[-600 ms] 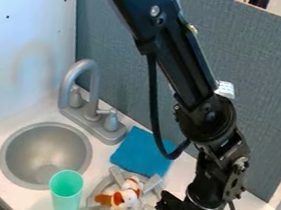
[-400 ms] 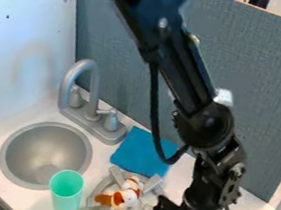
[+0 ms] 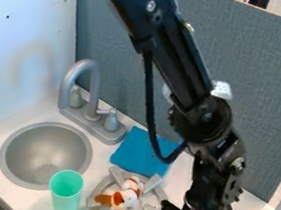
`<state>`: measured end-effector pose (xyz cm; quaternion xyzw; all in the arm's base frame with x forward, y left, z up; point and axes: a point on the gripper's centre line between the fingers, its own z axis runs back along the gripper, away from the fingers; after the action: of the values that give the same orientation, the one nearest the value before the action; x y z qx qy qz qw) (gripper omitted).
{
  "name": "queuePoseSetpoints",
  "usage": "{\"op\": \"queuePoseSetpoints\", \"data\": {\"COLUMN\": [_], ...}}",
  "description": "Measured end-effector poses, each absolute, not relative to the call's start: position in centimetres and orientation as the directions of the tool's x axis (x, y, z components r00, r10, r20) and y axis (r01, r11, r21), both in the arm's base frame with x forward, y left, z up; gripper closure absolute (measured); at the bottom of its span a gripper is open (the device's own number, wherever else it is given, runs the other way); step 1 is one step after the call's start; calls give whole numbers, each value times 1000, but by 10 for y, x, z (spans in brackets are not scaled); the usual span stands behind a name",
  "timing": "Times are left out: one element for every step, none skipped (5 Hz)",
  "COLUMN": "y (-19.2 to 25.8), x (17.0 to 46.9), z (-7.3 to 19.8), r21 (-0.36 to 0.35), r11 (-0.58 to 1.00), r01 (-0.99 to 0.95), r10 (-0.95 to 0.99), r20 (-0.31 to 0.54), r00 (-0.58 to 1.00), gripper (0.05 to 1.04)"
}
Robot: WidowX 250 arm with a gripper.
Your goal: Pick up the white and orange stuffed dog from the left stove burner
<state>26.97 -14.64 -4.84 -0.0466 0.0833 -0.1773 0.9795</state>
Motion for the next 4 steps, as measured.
{"op": "queuePoseSetpoints", "data": {"y": [-174, -189, -200, -203], "x": [280, 290, 301, 305], "z": [-38, -53, -58, -69], "r21": [-128, -118, -106, -97], "r11": [904, 886, 883, 885], "r01": [407, 448, 457, 455], "r10": [-420, -462, -469, -465], "r20": [-105, -148, -161, -196], "r00": [901, 874, 869, 863], "gripper": [82, 82, 82, 135]}}
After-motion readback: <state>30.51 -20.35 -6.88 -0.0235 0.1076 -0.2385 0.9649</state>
